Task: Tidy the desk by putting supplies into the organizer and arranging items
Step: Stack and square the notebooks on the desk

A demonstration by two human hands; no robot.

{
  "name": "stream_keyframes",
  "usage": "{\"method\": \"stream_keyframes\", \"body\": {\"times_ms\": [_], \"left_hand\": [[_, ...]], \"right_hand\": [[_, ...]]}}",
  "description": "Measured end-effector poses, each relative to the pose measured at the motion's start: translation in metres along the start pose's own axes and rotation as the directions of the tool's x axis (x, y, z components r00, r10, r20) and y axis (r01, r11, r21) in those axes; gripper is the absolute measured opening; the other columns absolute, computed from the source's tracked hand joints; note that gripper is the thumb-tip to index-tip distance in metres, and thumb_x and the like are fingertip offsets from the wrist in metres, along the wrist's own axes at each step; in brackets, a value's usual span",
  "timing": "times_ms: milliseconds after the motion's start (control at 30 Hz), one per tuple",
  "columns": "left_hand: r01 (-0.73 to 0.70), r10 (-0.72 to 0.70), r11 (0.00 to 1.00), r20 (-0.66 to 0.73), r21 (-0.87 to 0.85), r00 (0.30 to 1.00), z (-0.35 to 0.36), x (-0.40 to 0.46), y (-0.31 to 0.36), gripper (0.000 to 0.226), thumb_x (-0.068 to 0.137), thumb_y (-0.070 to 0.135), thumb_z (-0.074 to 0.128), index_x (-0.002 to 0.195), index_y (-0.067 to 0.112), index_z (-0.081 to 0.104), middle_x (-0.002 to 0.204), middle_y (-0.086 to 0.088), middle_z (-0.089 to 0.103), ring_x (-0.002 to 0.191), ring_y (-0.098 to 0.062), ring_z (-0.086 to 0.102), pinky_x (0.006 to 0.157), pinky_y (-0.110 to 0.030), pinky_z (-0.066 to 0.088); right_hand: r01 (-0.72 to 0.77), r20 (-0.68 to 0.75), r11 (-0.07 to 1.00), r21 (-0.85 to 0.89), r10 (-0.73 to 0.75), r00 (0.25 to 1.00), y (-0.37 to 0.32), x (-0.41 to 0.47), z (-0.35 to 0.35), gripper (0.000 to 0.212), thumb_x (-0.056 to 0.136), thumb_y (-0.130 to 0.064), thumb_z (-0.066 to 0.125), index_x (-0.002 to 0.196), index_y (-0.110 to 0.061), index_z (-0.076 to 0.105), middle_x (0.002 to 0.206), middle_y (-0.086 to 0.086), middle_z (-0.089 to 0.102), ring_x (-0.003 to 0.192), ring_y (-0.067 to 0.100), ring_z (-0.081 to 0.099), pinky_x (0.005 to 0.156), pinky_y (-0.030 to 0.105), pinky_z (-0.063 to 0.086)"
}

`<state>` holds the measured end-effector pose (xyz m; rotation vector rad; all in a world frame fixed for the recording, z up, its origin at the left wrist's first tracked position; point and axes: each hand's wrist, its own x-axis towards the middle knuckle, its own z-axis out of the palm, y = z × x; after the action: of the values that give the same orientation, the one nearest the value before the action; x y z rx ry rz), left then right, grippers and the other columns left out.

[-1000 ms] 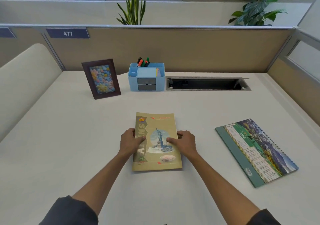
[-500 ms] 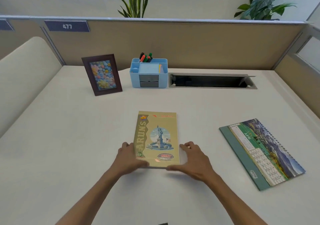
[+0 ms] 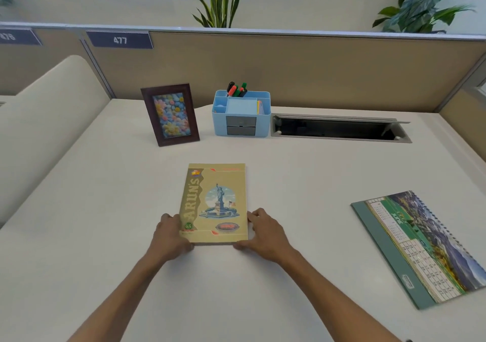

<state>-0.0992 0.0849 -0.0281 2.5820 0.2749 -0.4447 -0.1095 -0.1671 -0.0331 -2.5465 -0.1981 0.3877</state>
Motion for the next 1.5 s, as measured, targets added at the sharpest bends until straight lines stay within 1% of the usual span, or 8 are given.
{"method": "stream_keyframes", "body": {"times_ms": [200, 400, 533, 800, 1033, 1167, 1400, 1500], "left_hand": [[0.132, -0.135, 0.985, -0.020, -0.107, 0.991, -0.053, 0.033, -0.044, 0.064, 0.033, 0.024, 0.072, 0.094, 0.008, 0.066, 0.100, -0.013, 0.062, 0.080, -0.026, 0.061, 0.056, -0.026, 0.044], [0.166, -0.178, 0.964, -0.039, -0.207, 0.983, -0.091, 0.070, -0.066, 0.053, 0.039, 0.008, 0.077, 0.090, 0.002, 0.067, 0.097, -0.016, 0.065, 0.082, -0.029, 0.061, 0.056, -0.025, 0.044], [0.164, -0.178, 0.960, -0.045, -0.228, 0.983, -0.104, 0.093, -0.071, 0.038, 0.053, -0.007, 0.077, 0.089, -0.002, 0.068, 0.093, -0.017, 0.068, 0.077, -0.028, 0.060, 0.058, -0.027, 0.045], [0.126, -0.136, 0.972, -0.037, -0.199, 0.990, -0.118, 0.126, -0.078, 0.039, 0.053, -0.005, 0.079, 0.090, -0.001, 0.067, 0.094, -0.017, 0.067, 0.084, -0.032, 0.063, 0.065, -0.033, 0.050], [0.111, -0.123, 0.966, -0.037, -0.232, 0.992, -0.128, 0.146, -0.073, 0.040, 0.054, -0.007, 0.079, 0.091, -0.002, 0.067, 0.098, -0.017, 0.066, 0.082, -0.029, 0.060, 0.063, -0.029, 0.046], [0.095, -0.105, 0.966, -0.030, -0.239, 0.994, -0.126, 0.142, -0.082, 0.044, 0.053, -0.005, 0.080, 0.093, 0.003, 0.065, 0.103, -0.016, 0.062, 0.083, -0.029, 0.060, 0.057, -0.027, 0.042], [0.056, -0.069, 0.966, -0.046, -0.252, 0.997, -0.113, 0.112, -0.096, 0.046, 0.054, -0.003, 0.078, 0.098, 0.004, 0.066, 0.096, -0.014, 0.067, 0.081, -0.029, 0.063, 0.062, -0.030, 0.049], [0.053, -0.065, 0.971, -0.047, -0.231, 0.997, -0.109, 0.096, -0.099, 0.044, 0.057, 0.000, 0.078, 0.098, 0.006, 0.065, 0.101, -0.012, 0.057, 0.081, -0.026, 0.059, 0.059, -0.027, 0.044]], "right_hand": [[0.084, 0.016, 0.996, -0.020, -0.084, 0.996, -0.055, 0.068, 0.022, 0.077, 0.068, -0.060, 0.075, 0.132, -0.023, 0.052, 0.117, -0.001, 0.050, 0.103, 0.018, 0.055, 0.084, 0.032, 0.049], [0.120, 0.002, 0.992, -0.026, -0.120, 0.993, -0.095, 0.122, 0.034, 0.073, 0.069, -0.059, 0.075, 0.128, -0.021, 0.054, 0.115, 0.001, 0.050, 0.103, 0.018, 0.054, 0.080, 0.031, 0.046], [0.109, -0.016, 0.994, -0.024, -0.110, 0.994, -0.105, 0.146, 0.037, 0.069, 0.068, -0.058, 0.074, 0.122, -0.019, 0.056, 0.112, 0.002, 0.051, 0.101, 0.019, 0.055, 0.080, 0.033, 0.048], [0.079, -0.042, 0.996, -0.047, -0.081, 0.996, -0.115, 0.170, 0.040, 0.072, 0.068, -0.061, 0.074, 0.124, -0.019, 0.055, 0.115, 0.002, 0.051, 0.100, 0.020, 0.057, 0.081, 0.034, 0.051], [0.041, -0.043, 0.999, -0.009, -0.041, 0.998, -0.125, 0.187, 0.033, 0.070, 0.068, -0.058, 0.077, 0.124, -0.021, 0.056, 0.115, 0.003, 0.051, 0.100, 0.021, 0.059, 0.082, 0.034, 0.052], [0.049, -0.065, 0.998, 0.044, -0.046, 0.997, -0.122, 0.179, 0.038, 0.067, 0.069, -0.055, 0.078, 0.123, -0.022, 0.057, 0.110, 0.002, 0.051, 0.097, 0.019, 0.056, 0.078, 0.031, 0.049], [0.071, -0.072, 0.993, 0.091, -0.064, 0.995, -0.116, 0.149, 0.049, 0.066, 0.069, -0.053, 0.078, 0.124, -0.023, 0.057, 0.105, 0.001, 0.050, 0.095, 0.017, 0.052, 0.077, 0.029, 0.046], [0.081, -0.066, 0.993, 0.087, -0.075, 0.995, -0.117, 0.135, 0.052, 0.065, 0.069, -0.053, 0.077, 0.124, -0.024, 0.057, 0.105, 0.000, 0.049, 0.094, 0.017, 0.053, 0.078, 0.029, 0.047]]}}
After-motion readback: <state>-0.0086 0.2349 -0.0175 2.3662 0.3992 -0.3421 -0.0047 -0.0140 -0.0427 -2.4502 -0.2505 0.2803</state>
